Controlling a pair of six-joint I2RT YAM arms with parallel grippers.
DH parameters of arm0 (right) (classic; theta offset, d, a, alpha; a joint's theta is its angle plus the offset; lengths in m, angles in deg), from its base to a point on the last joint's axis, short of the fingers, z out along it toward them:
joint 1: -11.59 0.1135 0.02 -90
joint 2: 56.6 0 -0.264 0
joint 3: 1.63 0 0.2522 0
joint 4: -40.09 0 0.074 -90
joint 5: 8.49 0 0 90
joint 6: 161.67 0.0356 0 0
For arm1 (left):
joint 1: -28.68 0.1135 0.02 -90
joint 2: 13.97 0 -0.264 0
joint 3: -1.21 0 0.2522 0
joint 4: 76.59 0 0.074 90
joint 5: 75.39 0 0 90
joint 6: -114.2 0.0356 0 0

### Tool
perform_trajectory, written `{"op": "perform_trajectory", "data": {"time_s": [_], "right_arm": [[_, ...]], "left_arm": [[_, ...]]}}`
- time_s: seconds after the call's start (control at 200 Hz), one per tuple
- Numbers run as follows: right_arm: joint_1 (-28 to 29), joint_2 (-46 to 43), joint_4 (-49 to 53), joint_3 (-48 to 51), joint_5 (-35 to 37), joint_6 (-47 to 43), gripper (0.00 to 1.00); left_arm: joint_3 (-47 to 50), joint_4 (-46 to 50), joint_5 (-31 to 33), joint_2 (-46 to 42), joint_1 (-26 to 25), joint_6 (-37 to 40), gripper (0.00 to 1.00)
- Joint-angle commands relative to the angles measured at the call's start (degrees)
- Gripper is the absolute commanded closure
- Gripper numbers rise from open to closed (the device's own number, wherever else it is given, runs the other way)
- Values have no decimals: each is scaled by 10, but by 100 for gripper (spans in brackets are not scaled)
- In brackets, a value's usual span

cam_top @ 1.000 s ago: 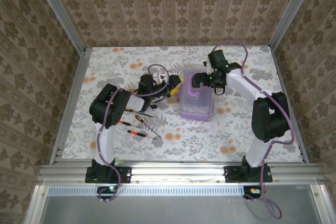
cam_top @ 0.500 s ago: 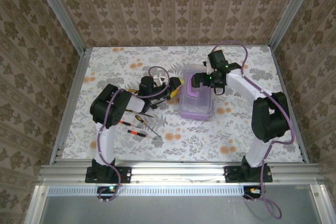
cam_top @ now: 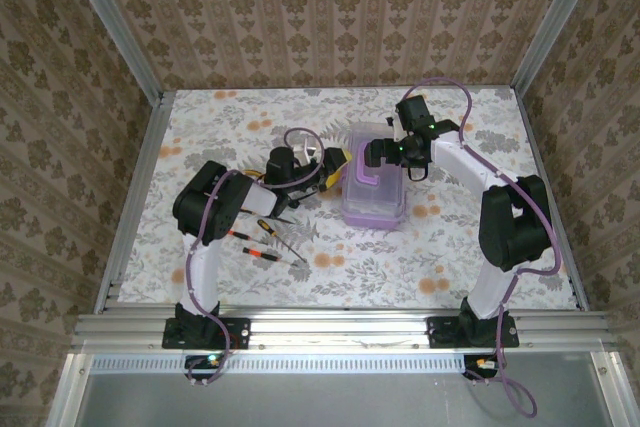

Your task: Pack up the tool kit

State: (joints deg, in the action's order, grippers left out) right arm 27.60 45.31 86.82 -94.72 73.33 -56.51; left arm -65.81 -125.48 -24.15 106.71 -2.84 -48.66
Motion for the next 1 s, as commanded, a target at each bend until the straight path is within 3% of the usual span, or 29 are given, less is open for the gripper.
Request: {"op": "perform_trajectory", "data": {"time_s": [0.0, 0.995], "right_arm": [[3, 15, -12, 11, -31, 3, 0], [2, 26, -18, 10, -34, 4, 0]], "left_arm": [[17, -30, -8, -6, -10, -17, 0], [54, -52, -9, -64, 30, -22, 0]]}}
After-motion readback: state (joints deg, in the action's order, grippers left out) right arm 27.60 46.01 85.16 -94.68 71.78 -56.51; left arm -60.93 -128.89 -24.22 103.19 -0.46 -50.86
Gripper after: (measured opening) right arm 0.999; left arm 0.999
